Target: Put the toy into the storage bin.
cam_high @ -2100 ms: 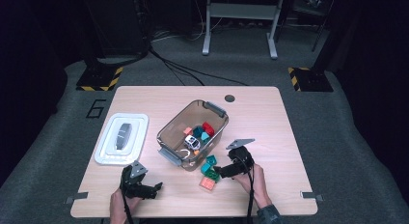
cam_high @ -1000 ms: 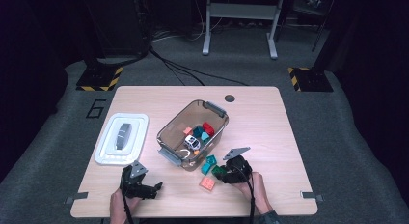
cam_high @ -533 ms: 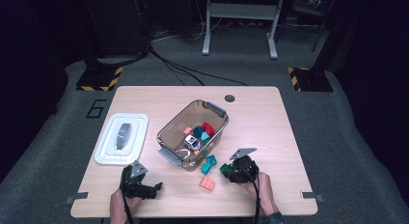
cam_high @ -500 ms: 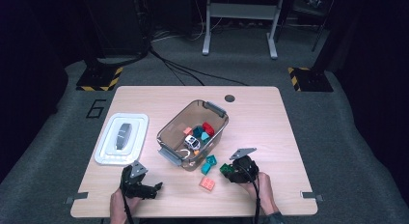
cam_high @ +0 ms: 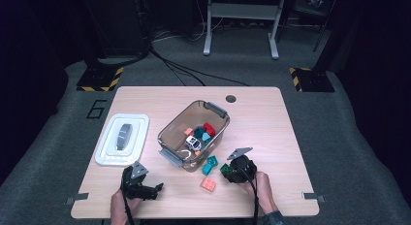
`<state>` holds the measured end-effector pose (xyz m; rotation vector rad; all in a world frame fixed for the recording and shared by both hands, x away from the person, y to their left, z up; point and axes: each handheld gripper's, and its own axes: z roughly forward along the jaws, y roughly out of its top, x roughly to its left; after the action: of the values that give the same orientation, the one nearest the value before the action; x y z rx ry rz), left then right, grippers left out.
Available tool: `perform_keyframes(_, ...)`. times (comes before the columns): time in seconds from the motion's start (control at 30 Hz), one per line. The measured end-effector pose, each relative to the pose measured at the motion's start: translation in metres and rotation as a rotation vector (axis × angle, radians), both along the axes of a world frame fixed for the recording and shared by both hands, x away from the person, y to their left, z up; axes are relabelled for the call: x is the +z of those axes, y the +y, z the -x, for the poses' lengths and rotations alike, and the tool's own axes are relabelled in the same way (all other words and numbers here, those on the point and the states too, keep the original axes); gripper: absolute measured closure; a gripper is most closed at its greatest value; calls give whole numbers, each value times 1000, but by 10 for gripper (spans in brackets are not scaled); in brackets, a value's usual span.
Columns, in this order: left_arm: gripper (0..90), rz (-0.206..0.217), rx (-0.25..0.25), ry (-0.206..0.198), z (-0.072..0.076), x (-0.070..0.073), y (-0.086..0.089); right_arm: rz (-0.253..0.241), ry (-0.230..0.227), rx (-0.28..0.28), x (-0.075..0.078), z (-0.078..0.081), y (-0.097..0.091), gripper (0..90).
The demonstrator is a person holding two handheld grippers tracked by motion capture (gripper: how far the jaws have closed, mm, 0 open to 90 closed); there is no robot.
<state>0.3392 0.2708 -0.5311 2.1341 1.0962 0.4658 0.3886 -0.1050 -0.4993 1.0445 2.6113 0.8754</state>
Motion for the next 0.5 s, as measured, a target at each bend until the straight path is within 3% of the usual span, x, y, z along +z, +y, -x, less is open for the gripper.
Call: perform_keyframes(0.5, 0, -2, 0, 0, 0, 0, 0, -66, -30, -47, 19, -8, -14, 586)
